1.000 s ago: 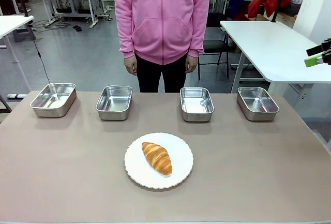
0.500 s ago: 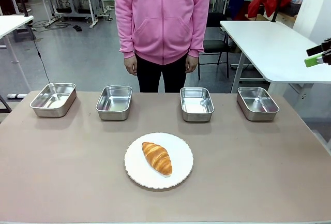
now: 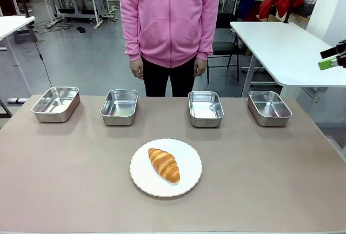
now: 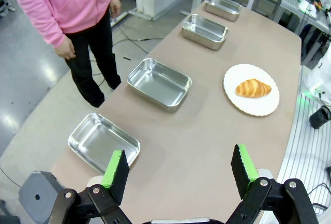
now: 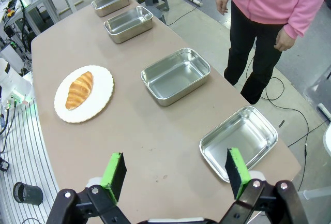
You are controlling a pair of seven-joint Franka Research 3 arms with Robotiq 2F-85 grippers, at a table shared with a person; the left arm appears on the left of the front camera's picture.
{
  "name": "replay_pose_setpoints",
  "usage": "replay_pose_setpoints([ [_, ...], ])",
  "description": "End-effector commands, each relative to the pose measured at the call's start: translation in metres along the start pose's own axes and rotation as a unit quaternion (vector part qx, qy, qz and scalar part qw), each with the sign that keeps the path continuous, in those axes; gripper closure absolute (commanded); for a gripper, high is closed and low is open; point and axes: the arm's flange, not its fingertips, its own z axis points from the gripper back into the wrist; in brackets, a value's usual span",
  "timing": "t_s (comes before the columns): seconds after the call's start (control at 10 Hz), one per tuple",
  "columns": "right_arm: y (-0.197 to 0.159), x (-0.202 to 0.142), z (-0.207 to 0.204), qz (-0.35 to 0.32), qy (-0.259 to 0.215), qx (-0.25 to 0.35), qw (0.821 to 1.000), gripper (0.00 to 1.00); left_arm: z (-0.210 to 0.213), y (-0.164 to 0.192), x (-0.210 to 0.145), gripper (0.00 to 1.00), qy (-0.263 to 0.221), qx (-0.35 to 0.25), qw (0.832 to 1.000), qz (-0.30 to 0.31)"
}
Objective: Place the bread in the container.
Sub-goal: Place the Butter Roll into the Airtight Container indicated by the human.
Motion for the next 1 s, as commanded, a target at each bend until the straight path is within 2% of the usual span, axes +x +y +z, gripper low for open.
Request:
replay_pose_setpoints([
  [0.0, 0.0009, 0.0017, 0.0001, 0.002, -0.003, 0.001, 1.0, 0.0, 0.0008, -0.0006, -0.0005, 0.0, -0.001, 0.0, 1.0, -0.001],
  [0.9, 0.0009, 0.0017, 0.0001, 0.002, -0.003, 0.001, 1.0, 0.0, 0.0008, -0.0006, -0.0005, 0.0, -0.001, 0.0, 1.0, -0.001],
])
